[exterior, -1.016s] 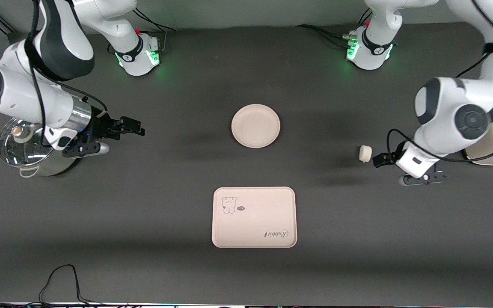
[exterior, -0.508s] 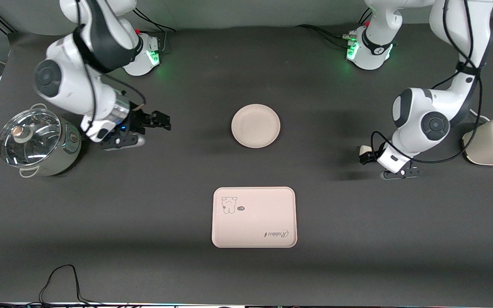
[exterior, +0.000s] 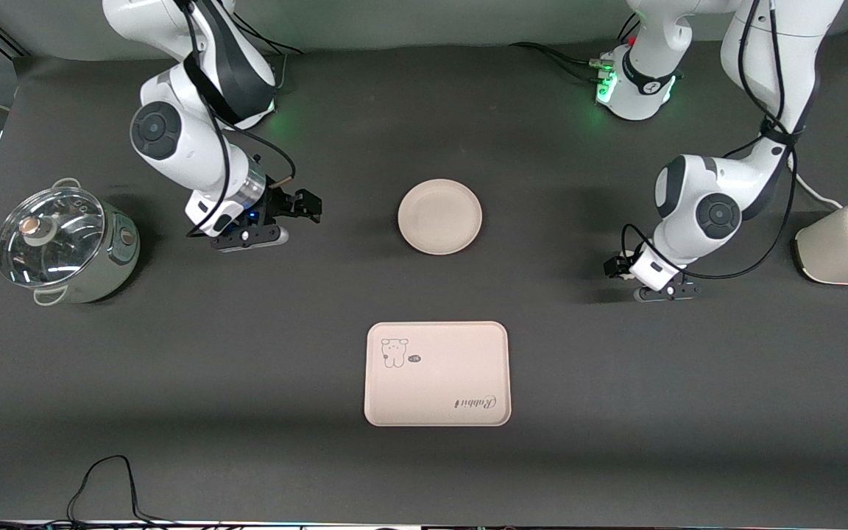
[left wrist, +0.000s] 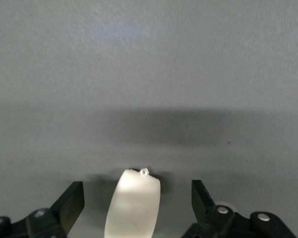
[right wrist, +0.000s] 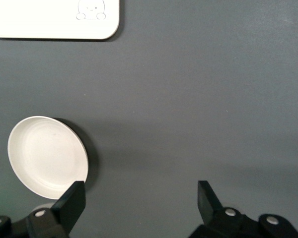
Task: Place bun in plate and plate on tray
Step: 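Lower the left gripper onto the white bun and close it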
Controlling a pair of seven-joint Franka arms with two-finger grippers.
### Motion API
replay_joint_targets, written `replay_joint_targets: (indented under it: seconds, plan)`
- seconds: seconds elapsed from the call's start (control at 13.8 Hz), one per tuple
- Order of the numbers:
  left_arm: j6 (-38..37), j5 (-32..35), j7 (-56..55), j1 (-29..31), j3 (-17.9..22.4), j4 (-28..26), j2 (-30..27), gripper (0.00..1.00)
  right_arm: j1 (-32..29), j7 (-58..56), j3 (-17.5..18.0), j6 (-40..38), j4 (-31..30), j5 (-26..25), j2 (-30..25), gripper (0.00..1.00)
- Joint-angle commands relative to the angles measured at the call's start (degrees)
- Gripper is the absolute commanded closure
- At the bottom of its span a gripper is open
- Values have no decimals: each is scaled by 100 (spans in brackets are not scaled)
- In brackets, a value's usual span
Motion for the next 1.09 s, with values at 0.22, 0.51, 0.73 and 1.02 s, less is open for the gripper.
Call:
replay_joint_targets:
  seconds: [0.22, 0.51, 0.73, 1.02]
  plan:
    - [374, -51, 21, -99, 42, -311, -132, 74, 117, 204, 79, 128, -227, -129, -117, 0]
    - [164, -42, 48, -81, 42, -249, -359, 78, 240, 213, 70, 418, -263, -129, -73, 0]
    - [-818, -42, 22, -73, 42, 171, -737, 77, 240, 204, 70, 427, -263, -129, -81, 0]
    - [-3118, -68, -389, -116, -80, 1671, -967, 76, 240, 213, 53, 479, -263, -129, -64, 0]
